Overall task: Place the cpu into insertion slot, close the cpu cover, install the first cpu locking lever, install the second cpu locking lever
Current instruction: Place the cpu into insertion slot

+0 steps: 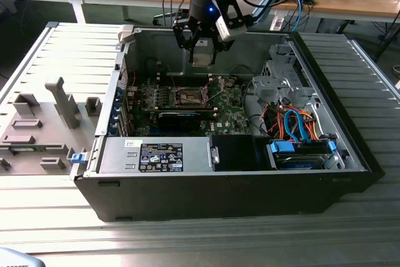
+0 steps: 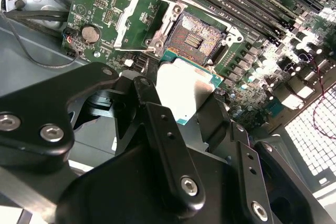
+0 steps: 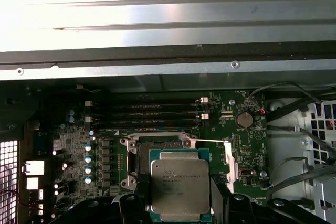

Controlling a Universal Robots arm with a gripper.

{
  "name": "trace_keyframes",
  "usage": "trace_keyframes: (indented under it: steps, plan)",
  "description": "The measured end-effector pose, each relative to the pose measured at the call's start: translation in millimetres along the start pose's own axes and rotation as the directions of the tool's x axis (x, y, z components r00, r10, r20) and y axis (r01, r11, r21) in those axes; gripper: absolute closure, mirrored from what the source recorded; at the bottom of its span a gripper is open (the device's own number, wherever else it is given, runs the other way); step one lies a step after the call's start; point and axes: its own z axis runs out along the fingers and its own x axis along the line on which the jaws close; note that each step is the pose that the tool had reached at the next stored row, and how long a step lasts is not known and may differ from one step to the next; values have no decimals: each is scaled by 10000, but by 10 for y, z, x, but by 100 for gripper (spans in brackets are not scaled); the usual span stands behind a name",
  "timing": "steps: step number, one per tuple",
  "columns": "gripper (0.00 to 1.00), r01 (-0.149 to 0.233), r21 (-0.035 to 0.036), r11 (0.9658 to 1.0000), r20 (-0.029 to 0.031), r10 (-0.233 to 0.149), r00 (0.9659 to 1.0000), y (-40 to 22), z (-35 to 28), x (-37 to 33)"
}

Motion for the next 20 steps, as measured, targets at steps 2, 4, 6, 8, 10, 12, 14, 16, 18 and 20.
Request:
trace_keyframes:
  steps: [2,4,6,8,10,12,14,16,18,20]
  plan:
    - [45,1,0,10000,-1,-1,10000,0,4,0]
    - [45,1,0,10000,0,-1,10000,-1,9,0]
    - [45,0,-1,10000,0,0,10000,-2,17,0]
    - [45,0,0,10000,-1,0,10000,-3,21,0]
    - [45,0,0,10000,-1,0,10000,-4,29,0]
    - [45,0,0,10000,0,0,10000,-4,34,0]
    - [45,0,1,10000,-1,0,10000,-5,38,0]
    - [45,0,0,10000,-1,0,10000,-5,43,-1]
    - [45,0,0,10000,-1,0,10000,-6,48,-1]
    - [45,0,0,10000,-1,0,10000,-7,52,-1]
